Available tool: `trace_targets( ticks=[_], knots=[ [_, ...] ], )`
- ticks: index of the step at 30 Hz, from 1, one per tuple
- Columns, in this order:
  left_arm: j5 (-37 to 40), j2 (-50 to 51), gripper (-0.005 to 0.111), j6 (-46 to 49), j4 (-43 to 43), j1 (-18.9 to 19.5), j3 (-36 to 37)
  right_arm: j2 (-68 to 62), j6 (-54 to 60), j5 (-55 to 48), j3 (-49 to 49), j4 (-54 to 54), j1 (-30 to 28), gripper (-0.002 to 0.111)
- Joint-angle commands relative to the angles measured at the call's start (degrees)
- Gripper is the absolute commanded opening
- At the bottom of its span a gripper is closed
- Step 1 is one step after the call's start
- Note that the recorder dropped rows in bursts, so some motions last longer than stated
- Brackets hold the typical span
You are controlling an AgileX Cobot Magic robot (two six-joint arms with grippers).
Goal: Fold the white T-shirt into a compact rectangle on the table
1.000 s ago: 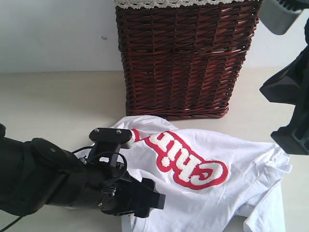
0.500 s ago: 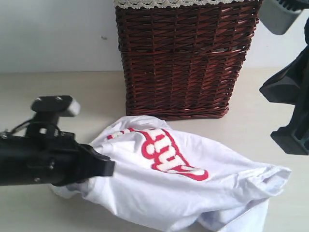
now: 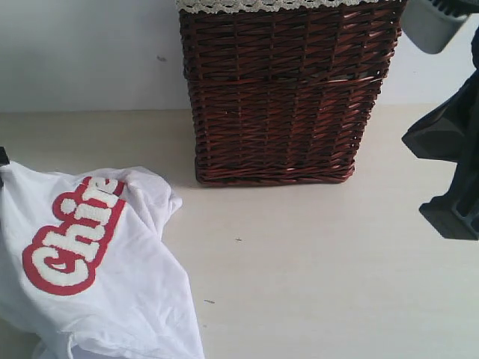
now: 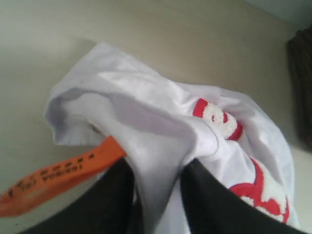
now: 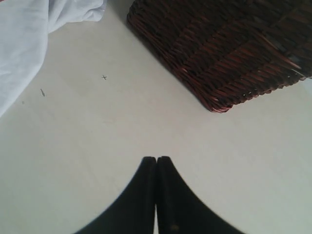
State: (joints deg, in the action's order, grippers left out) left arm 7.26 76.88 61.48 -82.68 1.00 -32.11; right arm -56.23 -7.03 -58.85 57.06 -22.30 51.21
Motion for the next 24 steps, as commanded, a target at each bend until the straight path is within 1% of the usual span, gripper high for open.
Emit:
trace_targets(
  ticks=[1, 2, 3, 8, 12, 14, 15, 17, 19, 20, 21, 23, 24],
  knots=[
    [6.5, 0.3, 0.063, -0.4, -0.6, 0.9, -1.7, 0.2, -0.3, 0.6, -0.1, 0.0, 0.1, 0.000],
    [7.3, 0.2, 0.067, -0.4, -0.5, 0.9, -2.1, 0.2, -0.3, 0.6, -0.1, 0.0, 0.1, 0.000],
    [7.6, -0.2, 0.069, -0.4, -0.5, 0.9, -2.7, 0.2, -0.3, 0.5, -0.1, 0.0, 0.1, 0.000],
    [7.5, -5.0, 0.069, -0.4, 1.3, 1.2, -4.8, 0.2, -0.3, 0.5, -0.1, 0.0, 0.1, 0.000],
    [5.6, -11.1, 0.069, -0.3, 2.7, 1.2, -6.1, 0.2, -0.3, 0.5, -0.1, 0.0, 0.1, 0.000],
    [6.6, -14.4, 0.069, -0.3, 2.7, 1.2, -6.4, 0.2, -0.3, 0.5, -0.1, 0.0, 0.1, 0.000],
    [9.3, -16.0, 0.069, -0.3, 2.7, 1.2, -6.4, 0.2, -0.3, 0.5, -0.1, 0.1, 0.1, 0.000],
    [18.8, -17.9, 0.069, -0.3, 4.0, 1.2, -6.5, 0.2, -0.3, 0.5, -0.1, 0.6, 0.1, 0.000],
    [31.5, -18.1, 0.069, -0.3, 8.9, 0.5, -6.5, 0.2, -0.3, 0.5, -0.1, 0.8, 0.1, 0.000],
    [35.2, -17.8, 0.069, -1.0, 12.4, -0.4, -6.5, 0.2, -0.3, 0.5, -0.1, 0.8, 0.1, 0.000],
    [37.7, -17.3, 0.069, -3.6, 17.2, -2.2, -6.5, 0.2, -0.3, 0.5, -0.1, 0.8, 0.1, 0.000],
    [39.2, -16.2, 0.069, -9.2, 27.1, -7.0, -5.8, 0.2, -0.3, 0.5, -0.1, 0.8, 0.1, 0.000],
    [39.7, -15.6, 0.069, -11.3, 31.2, -10.3, -4.8, 0.2, -0.3, 0.5, -0.1, 0.8, 0.1, 0.000]
  ],
)
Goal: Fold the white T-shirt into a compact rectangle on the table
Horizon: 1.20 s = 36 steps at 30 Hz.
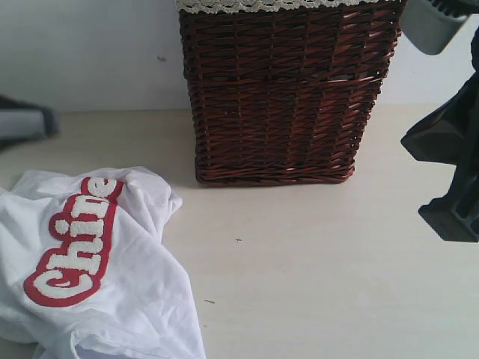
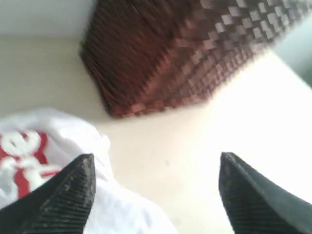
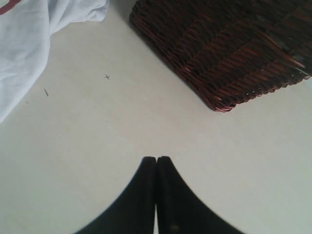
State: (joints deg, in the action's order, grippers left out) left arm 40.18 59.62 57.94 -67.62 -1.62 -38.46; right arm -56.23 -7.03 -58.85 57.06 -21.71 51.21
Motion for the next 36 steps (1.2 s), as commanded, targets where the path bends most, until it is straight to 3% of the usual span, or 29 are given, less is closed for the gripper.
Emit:
trace_targets(
  ticks=[1, 5, 8, 11, 14, 20, 24, 30, 33, 36],
  knots=[
    [7.1, 2.3, 0.069, -8.0, 19.0, -11.4, 2.8, 0.2, -0.3, 0.5, -0.1, 0.2, 0.1, 0.000],
    [1.7, 4.1, 0.068, -7.6, 28.3, -26.3, 7.9, 0.2, -0.3, 0.5, -0.1, 0.2, 0.1, 0.000],
    [-8.4, 5.6, 0.068, -9.2, 34.8, -36.3, 10.2, 0.2, -0.3, 0.5, -0.1, 0.2, 0.1, 0.000],
    [-14.7, 8.1, 0.069, -9.3, 36.8, -42.8, 10.4, 0.2, -0.3, 0.5, -0.1, 0.2, 0.1, 0.000],
    [-22.7, 11.9, 0.069, -9.9, 39.4, -46.5, 10.6, 0.2, -0.3, 0.5, -0.1, 0.2, 0.1, 0.000],
    [-25.3, 22.3, 0.069, -10.4, 45.0, -47.5, 10.7, 0.2, -0.3, 0.5, -0.1, 0.4, 0.1, 0.000],
    [-33.3, 25.7, 0.065, -11.9, 45.0, -47.5, 10.7, 0.2, -0.3, 0.5, -0.1, 0.4, 0.1, 0.000],
    [-39.3, 25.8, 0.033, -11.9, 45.0, -47.5, 10.6, 0.2, -0.3, 0.5, -0.1, 0.4, 0.1, 0.000],
    [-38.0, 25.6, 0.005, -11.5, 45.4, -47.5, 10.5, 0.2, -0.3, 0.5, -0.1, 0.4, 0.1, 0.000],
    [-35.1, 24.5, 0.000, -11.6, 46.7, -47.5, 9.2, 0.2, -0.3, 0.5, -0.1, 0.4, 0.1, 0.000]
  ],
)
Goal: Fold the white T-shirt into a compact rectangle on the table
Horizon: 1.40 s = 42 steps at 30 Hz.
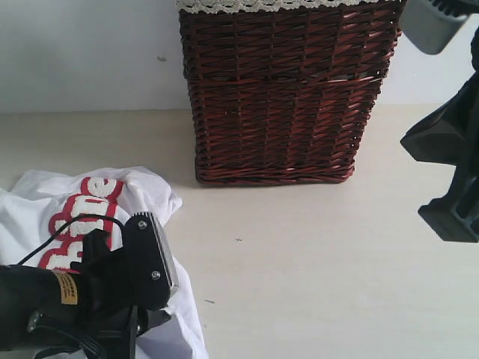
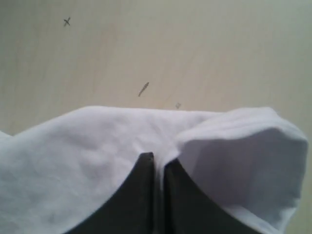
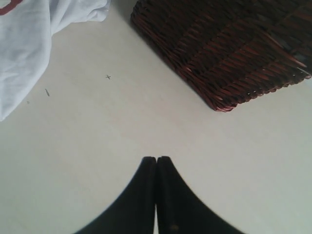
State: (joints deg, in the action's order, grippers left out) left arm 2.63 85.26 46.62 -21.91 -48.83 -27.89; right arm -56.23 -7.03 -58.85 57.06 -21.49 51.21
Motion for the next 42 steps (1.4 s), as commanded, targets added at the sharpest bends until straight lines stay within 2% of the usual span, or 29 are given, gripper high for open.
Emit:
trace_targets(
  ticks=[1, 5, 7, 10, 13, 16, 20, 24, 27, 33, 39, 42],
  knots=[
    [3.4, -2.1, 0.000, -0.3, 1.0, -0.2, -2.1, 0.2, -0.3, 0.5, -0.1, 0.1, 0.1, 0.000],
    [4.6, -8.2, 0.000, -0.4, 1.0, -0.1, -4.8, 0.2, -0.1, 0.4, -0.1, 0.1, 0.1, 0.000],
    [4.4, -13.1, 0.000, -0.7, 1.1, 1.2, -6.7, 0.2, -0.1, 0.4, -0.1, 0.1, 0.1, 0.000],
    [4.7, -20.4, 0.000, -3.0, 1.1, 5.0, -9.2, 0.2, -0.2, 0.5, -0.1, 0.3, 0.1, 0.000],
    [7.6, -26.0, 0.000, -3.0, 1.6, 10.2, -9.9, 0.2, 2.5, 1.0, -0.1, 2.9, 0.1, 0.007],
    [14.1, -29.7, 0.000, -3.0, 5.2, 15.0, -10.1, 0.2, 9.4, 3.7, -0.1, 12.9, 0.1, 0.023],
    [19.8, -31.5, 0.000, -3.1, 6.3, 19.8, -10.1, -2.5, 25.8, 5.9, -0.1, 39.3, 0.1, 0.049],
    [20.8, -31.5, 0.000, -3.1, 6.3, 20.7, -10.1, -8.8, 35.6, 6.1, -1.9, 54.7, 0.1, 0.054],
    [20.9, -31.5, 0.000, -3.1, 5.1, 20.7, -10.1, -15.9, 35.3, 8.5, -3.5, 55.1, 3.0, 0.054],
    [21.0, -31.5, 0.000, -3.1, 4.9, 20.7, -10.1, -26.3, 35.3, 17.2, -3.4, 55.3, 14.2, 0.054],
    [21.0, -31.5, 0.000, -3.1, 4.6, 20.7, -10.1, -33.0, 18.1, 30.3, -3.5, 45.1, 20.2, 0.054],
    [21.0, -31.5, 0.000, -3.1, 4.1, 20.7, -10.1, -37.3, 14.1, 36.5, -3.5, 42.1, 22.0, 0.054]
  ],
)
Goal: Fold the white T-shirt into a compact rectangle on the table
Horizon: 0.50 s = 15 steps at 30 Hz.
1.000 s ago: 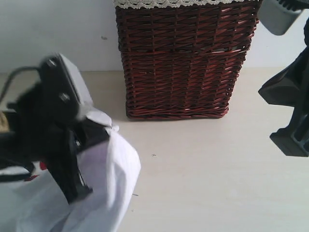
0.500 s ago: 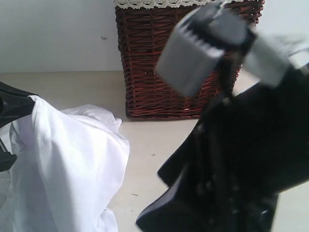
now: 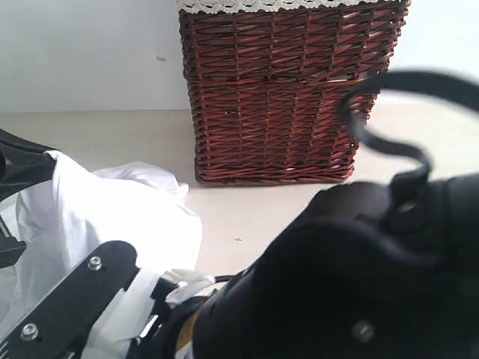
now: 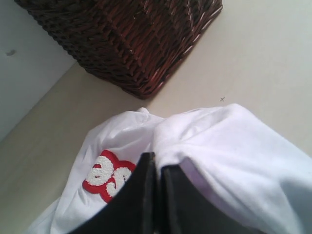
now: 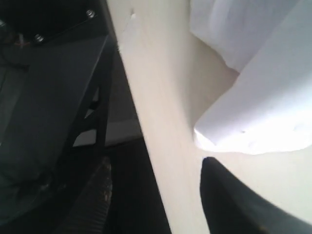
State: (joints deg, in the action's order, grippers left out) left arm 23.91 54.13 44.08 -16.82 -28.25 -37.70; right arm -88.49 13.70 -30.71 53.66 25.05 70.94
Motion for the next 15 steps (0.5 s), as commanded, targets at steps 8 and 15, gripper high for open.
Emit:
trace_targets(
  ticks=[8, 15],
  knots=[
    [0.0, -0.4, 0.000, -0.5, -2.0, 0.1, -0.3, -12.3, -38.7, 14.1, -0.1, -31.9, 2.2, 0.054],
    [0.0, -0.4, 0.000, -0.5, -3.1, 0.1, -0.3, -11.6, -72.2, 5.0, 0.0, -64.5, 2.2, 0.054]
  ],
)
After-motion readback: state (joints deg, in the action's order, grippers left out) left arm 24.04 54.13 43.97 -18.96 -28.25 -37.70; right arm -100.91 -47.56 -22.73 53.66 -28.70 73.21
